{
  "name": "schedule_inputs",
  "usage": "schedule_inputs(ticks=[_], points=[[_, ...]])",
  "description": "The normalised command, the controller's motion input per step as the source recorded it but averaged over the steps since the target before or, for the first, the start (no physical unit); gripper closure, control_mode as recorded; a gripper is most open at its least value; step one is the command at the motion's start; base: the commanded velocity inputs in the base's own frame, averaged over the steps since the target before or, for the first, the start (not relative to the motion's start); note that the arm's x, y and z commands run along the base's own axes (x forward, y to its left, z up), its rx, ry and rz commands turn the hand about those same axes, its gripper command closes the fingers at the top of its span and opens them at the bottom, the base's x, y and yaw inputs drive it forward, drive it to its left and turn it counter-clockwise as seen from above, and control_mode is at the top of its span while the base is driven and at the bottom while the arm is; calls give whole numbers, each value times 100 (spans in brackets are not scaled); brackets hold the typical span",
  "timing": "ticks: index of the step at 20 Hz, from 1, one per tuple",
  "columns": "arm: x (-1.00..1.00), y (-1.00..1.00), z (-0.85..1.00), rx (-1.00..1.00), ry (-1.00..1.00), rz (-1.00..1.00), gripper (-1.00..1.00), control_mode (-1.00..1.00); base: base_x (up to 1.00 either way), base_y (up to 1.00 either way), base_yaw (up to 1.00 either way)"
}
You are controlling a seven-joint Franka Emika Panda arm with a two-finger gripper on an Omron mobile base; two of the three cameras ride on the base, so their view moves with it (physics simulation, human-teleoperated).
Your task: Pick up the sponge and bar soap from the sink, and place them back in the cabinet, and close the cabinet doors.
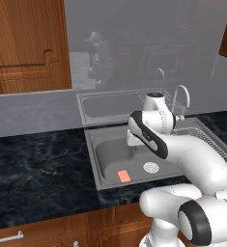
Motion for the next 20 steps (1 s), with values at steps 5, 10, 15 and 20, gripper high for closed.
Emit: schedule_inputs(ticks=[5, 10, 15, 20], points=[[25, 5, -19, 0, 0, 0, -100, -100, 0, 0, 0], [20, 4, -18, 0, 0, 0, -100, -100, 0, 0, 0], [28, 2, -14, 0, 0, 0, -100, -100, 0, 0, 0], [22, 2, -13, 0, 1, 0, -100, -100, 0, 0, 0]])
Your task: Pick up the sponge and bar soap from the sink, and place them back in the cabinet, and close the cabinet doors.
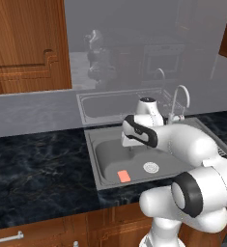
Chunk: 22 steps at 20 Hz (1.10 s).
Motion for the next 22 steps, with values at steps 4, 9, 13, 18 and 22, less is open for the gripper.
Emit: schedule_inputs(ticks=[4, 9, 13, 18, 22], points=[[15, 9, -5, 0, 4, 0, -100, -100, 0, 0, 0], [7, 8, -5, 0, 5, 0, -100, -100, 0, 0, 0], [15, 2, -9, 0, 1, 0, -100, -100, 0, 0, 0], [10, 0, -10, 0, 3, 0, -100, -100, 0, 0, 0], [5, 0, -14, 0, 3, 0, -100, -100, 0, 0, 0]])
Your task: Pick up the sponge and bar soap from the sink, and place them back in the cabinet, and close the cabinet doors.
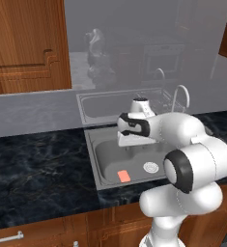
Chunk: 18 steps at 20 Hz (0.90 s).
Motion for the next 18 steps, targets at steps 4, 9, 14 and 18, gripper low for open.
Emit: schedule_inputs(ticks=[4, 9, 14, 18], points=[[4, 0, -19, 0, 2, 0, -100, -100, 0, 0, 0], [7, 0, -20, 0, 3, 0, -100, -100, 0, 0, 0], [16, 0, -24, 0, 1, 0, -100, -100, 0, 0, 0], [21, 0, -29, 0, 0, 0, -100, -100, 0, 0, 0]])
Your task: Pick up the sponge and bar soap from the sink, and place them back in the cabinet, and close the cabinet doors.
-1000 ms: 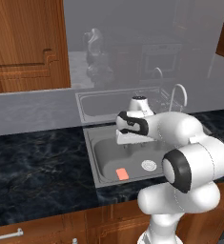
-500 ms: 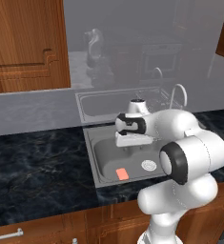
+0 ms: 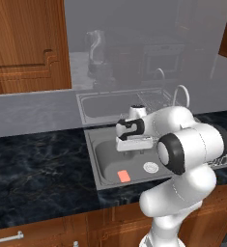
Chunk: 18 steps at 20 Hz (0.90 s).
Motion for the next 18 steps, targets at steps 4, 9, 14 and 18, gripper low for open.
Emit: schedule_inputs(ticks=[4, 9, 14, 18], points=[[16, 0, -26, 0, 0, 0, -100, -100, 0, 0, 0], [21, 0, -24, 0, 0, 0, -100, -100, 0, 0, 0], [18, 0, -18, 0, 0, 0, -100, -100, 0, 0, 0], [19, 5, -15, 0, 0, 0, -100, -100, 0, 0, 0]])
